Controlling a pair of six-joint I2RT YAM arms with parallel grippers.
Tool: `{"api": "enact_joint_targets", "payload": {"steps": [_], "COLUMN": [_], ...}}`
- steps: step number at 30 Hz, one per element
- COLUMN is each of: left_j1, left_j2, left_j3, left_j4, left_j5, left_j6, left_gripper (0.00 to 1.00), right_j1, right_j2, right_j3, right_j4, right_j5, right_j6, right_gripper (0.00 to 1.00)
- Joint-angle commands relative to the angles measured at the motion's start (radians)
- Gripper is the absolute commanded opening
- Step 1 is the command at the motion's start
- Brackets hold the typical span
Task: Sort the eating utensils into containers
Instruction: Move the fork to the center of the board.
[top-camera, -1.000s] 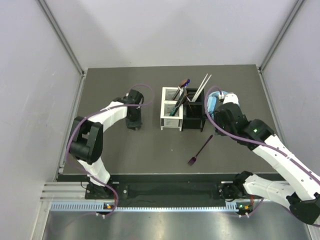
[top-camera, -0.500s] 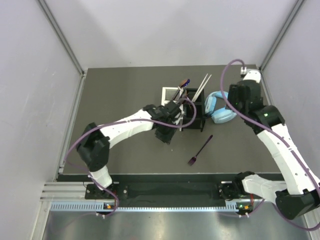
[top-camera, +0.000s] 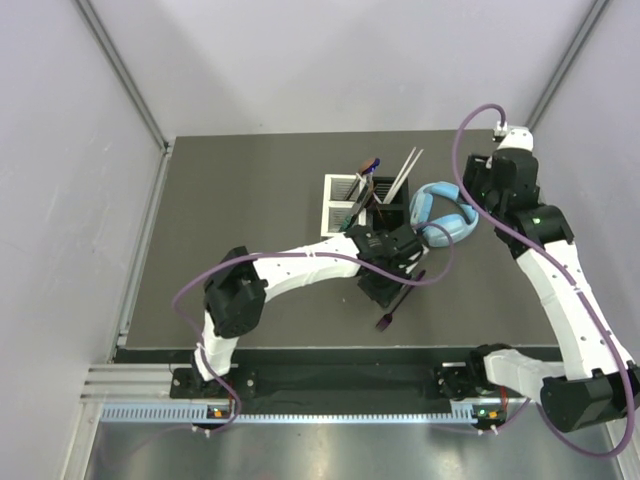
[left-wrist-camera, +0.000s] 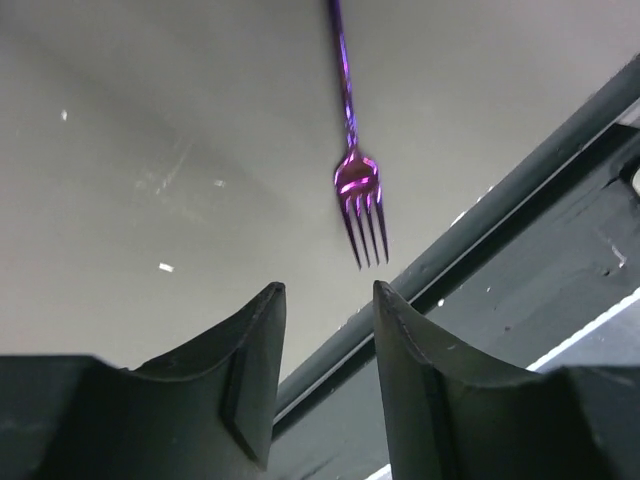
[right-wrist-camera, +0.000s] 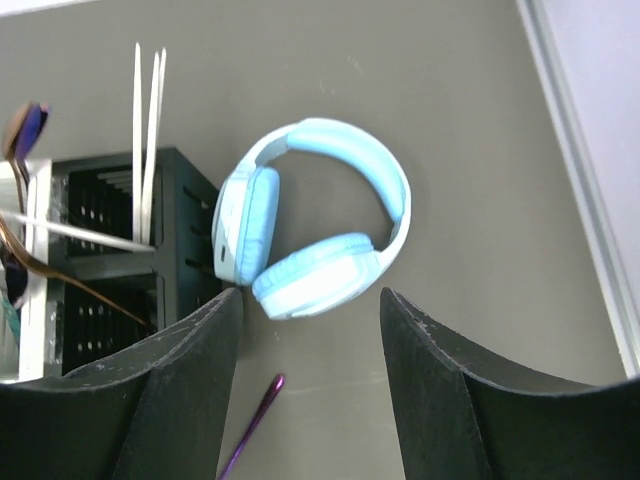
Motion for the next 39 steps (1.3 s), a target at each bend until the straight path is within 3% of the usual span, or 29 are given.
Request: {"api": "enact_joint_targets", "payload": {"steps": [1, 9, 28, 39], "left_j1": [-0.011, -0.022, -0.103, -0.103], "left_j2": [0.067, 0.109, 0.112, 0.084], "left_j3": [0.048, -0.04, -0.072, -0.256], "left_j4": [0.04, 0.177, 0.203, 0.287], "left_j5": [-0.014, -0.003, -0.027, -0.236], "left_j6": [0.013, 0.035, -0.008, -0.023], "left_gripper": [0.47, 0.47, 0.45, 0.43], "right_j1": [-0.014, -0.022, -0.022, -0.022], "right_j2": [-0.043, -0.092, -0.131, -0.143], "right_j3": [-0.035, -0.09, -0.144, -0.14], "right_j4": [0.051, 0.054, 0.055, 0.046], "right_j5": [-0.043, -0.045, -0.092, -0.117], "right_j6": [0.013, 0.021, 0.052, 0.07], "right_gripper": [0.58, 0.58, 0.58, 0.57]}}
